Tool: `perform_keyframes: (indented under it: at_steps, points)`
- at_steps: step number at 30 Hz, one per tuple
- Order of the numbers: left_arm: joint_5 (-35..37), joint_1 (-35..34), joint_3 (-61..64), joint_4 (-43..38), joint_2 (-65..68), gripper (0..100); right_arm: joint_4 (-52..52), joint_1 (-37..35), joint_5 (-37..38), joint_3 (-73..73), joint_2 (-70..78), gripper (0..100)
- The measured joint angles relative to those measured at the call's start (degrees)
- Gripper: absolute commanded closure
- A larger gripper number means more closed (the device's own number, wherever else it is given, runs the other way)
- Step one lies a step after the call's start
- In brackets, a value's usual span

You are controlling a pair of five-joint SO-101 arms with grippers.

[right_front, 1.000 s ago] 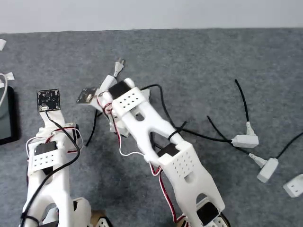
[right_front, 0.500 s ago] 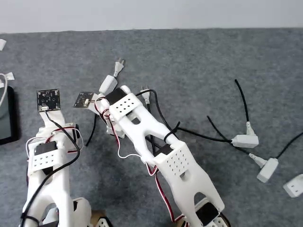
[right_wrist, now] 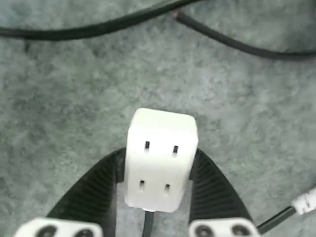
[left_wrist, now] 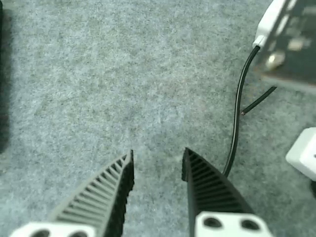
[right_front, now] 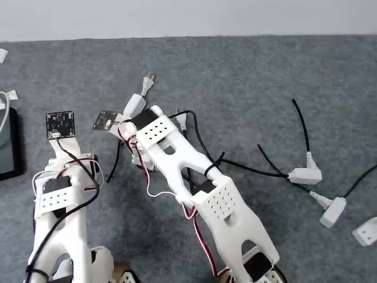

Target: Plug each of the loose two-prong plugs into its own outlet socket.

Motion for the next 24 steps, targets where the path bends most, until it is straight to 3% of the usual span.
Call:
perform_keyframes:
  at_steps: [3, 10, 13, 19, 24]
  points:
    - [0.00, 0.00, 0.00, 0.00, 0.00, 85, 0.00, 0.00, -8.26, -0.09, 0.00, 99.1]
    - [0.00, 0.00, 0.00, 0.00, 0.00, 85, 6.15, 0.79, -42.11, -7.74, 0.09, 99.1]
    - [0.00, 0.00, 0.00, 0.00, 0.00, 85, 9.05, 1.76, -52.84, -12.66, 0.09, 99.1]
    - [0.00, 0.00, 0.00, 0.00, 0.00, 85, 14.68, 4.31, -62.68, -16.70, 0.35, 99.0]
    - [0.00, 0.00, 0.00, 0.00, 0.00, 85, 13.80, 5.71, -62.24, -16.79, 7.65, 99.0]
